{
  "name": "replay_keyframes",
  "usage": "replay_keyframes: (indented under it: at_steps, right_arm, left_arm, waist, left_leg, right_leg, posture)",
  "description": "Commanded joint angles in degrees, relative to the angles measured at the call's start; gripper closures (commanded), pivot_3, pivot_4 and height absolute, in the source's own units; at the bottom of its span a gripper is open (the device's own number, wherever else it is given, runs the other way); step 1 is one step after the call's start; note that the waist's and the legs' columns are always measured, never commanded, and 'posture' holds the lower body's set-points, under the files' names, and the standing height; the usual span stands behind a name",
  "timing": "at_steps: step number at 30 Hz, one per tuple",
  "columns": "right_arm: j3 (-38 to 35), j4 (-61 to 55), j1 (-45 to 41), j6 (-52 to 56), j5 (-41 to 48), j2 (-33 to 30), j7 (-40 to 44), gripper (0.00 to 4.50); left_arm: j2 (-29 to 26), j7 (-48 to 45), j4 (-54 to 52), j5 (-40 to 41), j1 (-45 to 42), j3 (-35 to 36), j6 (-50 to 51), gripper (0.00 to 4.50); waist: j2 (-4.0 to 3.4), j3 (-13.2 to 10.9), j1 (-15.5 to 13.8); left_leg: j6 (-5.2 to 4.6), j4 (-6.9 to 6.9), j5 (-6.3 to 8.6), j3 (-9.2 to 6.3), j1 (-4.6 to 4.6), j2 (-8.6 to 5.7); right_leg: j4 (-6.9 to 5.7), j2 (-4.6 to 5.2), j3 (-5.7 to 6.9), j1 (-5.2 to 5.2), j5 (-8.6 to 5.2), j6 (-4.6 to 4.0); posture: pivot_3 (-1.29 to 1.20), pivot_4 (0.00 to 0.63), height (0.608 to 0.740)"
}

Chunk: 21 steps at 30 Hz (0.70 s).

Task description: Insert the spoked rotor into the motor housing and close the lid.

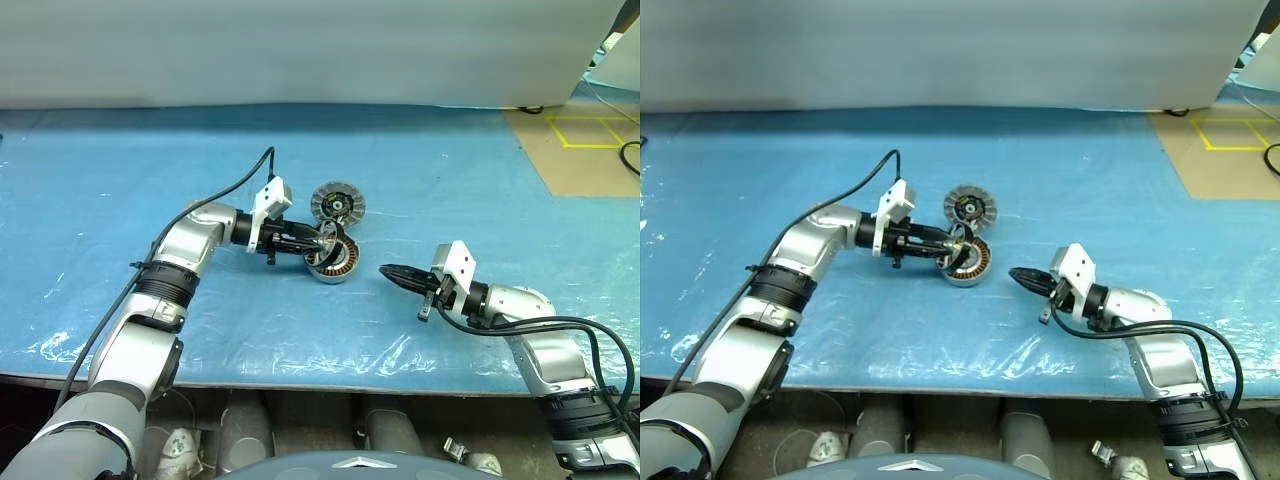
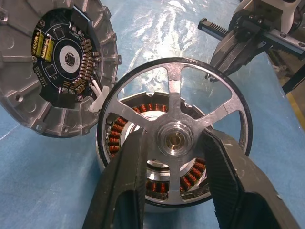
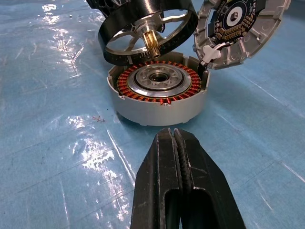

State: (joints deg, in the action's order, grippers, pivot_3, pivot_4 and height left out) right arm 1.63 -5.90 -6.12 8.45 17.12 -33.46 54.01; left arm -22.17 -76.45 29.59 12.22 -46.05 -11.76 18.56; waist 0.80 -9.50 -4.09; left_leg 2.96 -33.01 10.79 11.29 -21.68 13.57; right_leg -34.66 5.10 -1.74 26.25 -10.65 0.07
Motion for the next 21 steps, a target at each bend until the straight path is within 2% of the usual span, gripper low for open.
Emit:
replay_keyframes:
  at_steps: [1, 21]
  right_arm:
    - [-0.99, -2.13, -0.46, -1.17, 0.46, -0.26, -0.14, 4.50]
    - [-0.61, -2.15, -0.86, -1.16, 0.28, -0.23, -0.43, 4.50]
  left_arm:
    - [0.05, 0.62, 0.71, -1.18, -1.08, -0.51, -0.70, 2.89]
    - [0.41, 0.57, 1.87, -2.91, -1.75, -0.96, 0.27, 2.89]
  waist:
    - [0.00, 0.00, 0.00]
    - [0.00, 0.00, -0.04]
  left_leg:
    - [0.00, 0.00, 0.00, 0.00, 0.00, 0.00]
    - [-0.03, 0.00, 0.02, 0.00, 0.01, -0.02]
  right_leg:
    - [0.00, 0.00, 0.00, 0.00, 0.00, 0.00]
    - [0.01, 0.01, 0.00, -0.02, 0.00, 0.00]
  posture:
    - [0.00, 0.150, 0.740]
    - [0.00, 0.150, 0.740]
